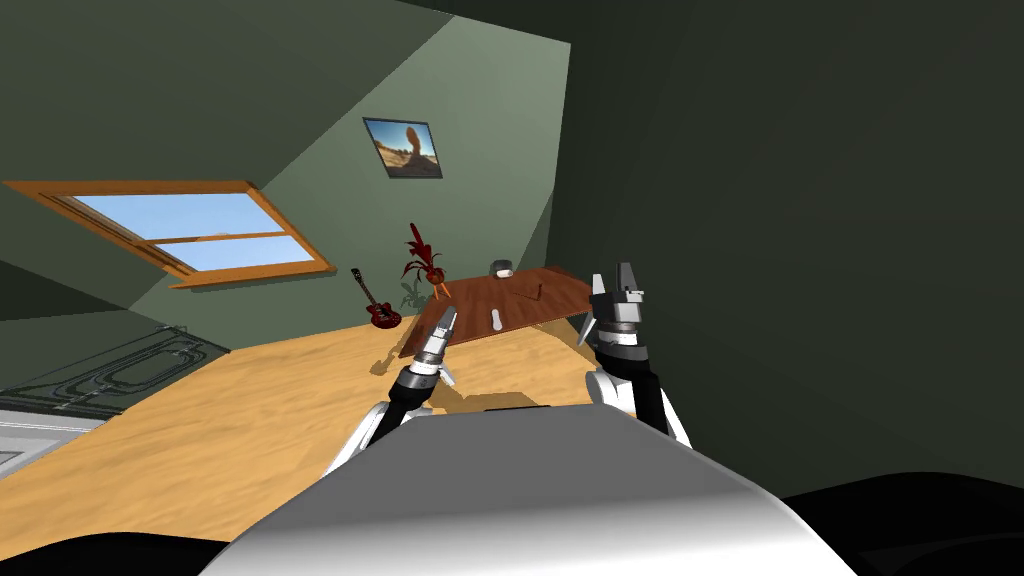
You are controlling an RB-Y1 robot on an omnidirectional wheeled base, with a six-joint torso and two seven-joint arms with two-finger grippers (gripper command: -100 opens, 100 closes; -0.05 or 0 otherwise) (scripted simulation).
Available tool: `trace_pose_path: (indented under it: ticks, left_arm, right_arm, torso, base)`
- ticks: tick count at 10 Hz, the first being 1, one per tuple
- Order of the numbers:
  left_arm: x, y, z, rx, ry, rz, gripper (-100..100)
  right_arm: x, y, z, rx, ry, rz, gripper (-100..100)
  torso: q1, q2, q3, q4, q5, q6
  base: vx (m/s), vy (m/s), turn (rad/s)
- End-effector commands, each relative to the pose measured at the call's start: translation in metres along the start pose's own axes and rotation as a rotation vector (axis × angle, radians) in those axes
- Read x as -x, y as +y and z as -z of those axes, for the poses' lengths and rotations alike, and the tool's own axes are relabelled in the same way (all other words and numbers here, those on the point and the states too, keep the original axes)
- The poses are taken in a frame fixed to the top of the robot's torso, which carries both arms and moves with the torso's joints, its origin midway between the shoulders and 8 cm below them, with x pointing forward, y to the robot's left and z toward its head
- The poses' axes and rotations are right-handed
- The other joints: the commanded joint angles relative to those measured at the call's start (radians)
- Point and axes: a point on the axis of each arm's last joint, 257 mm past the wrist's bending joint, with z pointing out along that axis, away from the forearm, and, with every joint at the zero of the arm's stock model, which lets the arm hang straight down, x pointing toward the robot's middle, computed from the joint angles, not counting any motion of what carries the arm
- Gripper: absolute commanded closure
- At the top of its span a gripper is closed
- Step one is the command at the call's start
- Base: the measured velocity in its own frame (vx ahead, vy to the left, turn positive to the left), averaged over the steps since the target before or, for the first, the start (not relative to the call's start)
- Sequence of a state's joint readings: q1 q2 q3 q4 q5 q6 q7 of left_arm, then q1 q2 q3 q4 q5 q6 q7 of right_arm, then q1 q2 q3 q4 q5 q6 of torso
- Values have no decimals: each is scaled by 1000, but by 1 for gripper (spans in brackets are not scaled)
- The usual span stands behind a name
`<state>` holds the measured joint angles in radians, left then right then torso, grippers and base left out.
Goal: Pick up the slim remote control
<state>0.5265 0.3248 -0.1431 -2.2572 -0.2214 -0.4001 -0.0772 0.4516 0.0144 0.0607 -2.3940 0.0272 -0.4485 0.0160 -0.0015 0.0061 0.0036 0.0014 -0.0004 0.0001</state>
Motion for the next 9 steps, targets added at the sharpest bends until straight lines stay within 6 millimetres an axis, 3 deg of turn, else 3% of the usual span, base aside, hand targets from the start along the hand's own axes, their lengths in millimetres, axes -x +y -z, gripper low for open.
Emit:
trace_pose_path:
  ticks: [1,6,9]
  left_arm:
    - [-8,1,3,1,33,-43,-100]
    - [-56,21,20,3,227,-266,-100]
    - [-74,31,30,-3,306,-363,-100]
  right_arm:
    - [0,0,0,0,0,0,0]
    - [0,0,0,0,0,0,0]
    - [0,0,0,0,0,0,0]
  torso:
    - [0,0,0,0,0,0]
    - [0,-2,-1,0,0,-1]
    - [1,-7,-4,-1,0,0]
  base:
    - [-64,-30,-75]
    - [-48,-37,-118]
    - [22,-26,-76]
